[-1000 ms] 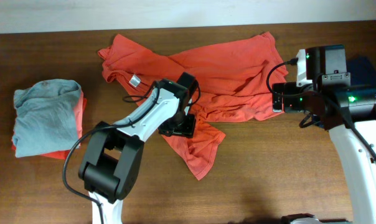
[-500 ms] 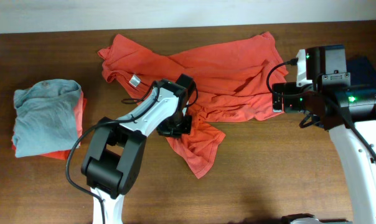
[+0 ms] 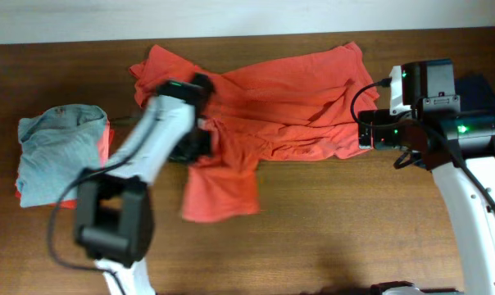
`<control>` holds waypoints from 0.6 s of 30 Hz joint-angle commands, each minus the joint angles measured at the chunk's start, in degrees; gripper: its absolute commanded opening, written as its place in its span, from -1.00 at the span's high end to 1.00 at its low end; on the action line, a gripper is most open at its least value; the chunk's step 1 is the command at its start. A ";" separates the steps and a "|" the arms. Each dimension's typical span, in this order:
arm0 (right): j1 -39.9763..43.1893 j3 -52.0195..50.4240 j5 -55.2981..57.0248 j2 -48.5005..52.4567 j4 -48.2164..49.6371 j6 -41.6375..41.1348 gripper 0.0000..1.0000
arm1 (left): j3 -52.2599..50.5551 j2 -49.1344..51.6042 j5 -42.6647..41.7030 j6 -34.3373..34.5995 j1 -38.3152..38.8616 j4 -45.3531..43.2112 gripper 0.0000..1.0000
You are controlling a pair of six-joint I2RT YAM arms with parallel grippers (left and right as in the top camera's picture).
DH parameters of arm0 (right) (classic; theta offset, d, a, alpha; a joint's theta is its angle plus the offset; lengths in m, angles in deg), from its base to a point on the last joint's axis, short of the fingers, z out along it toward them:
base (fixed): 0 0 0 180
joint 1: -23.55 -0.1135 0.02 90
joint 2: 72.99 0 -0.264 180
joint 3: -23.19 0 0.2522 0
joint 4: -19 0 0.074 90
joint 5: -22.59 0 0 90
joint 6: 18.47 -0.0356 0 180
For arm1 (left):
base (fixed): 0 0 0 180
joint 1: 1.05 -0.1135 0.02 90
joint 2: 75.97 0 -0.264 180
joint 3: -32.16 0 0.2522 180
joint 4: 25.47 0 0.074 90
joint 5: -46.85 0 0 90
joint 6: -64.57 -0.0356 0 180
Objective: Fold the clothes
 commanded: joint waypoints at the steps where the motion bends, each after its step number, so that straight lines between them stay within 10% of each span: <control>1: 0.48 0.22 0.50 3.37 -0.24 -0.46 -0.98 | 1.29 -4.37 2.45 0.35 -8.00 -0.28 1.00; 18: 4.37 -2.08 0.44 19.15 0.66 -0.46 -0.97 | 0.66 -4.37 4.50 -1.16 -15.13 -0.76 0.99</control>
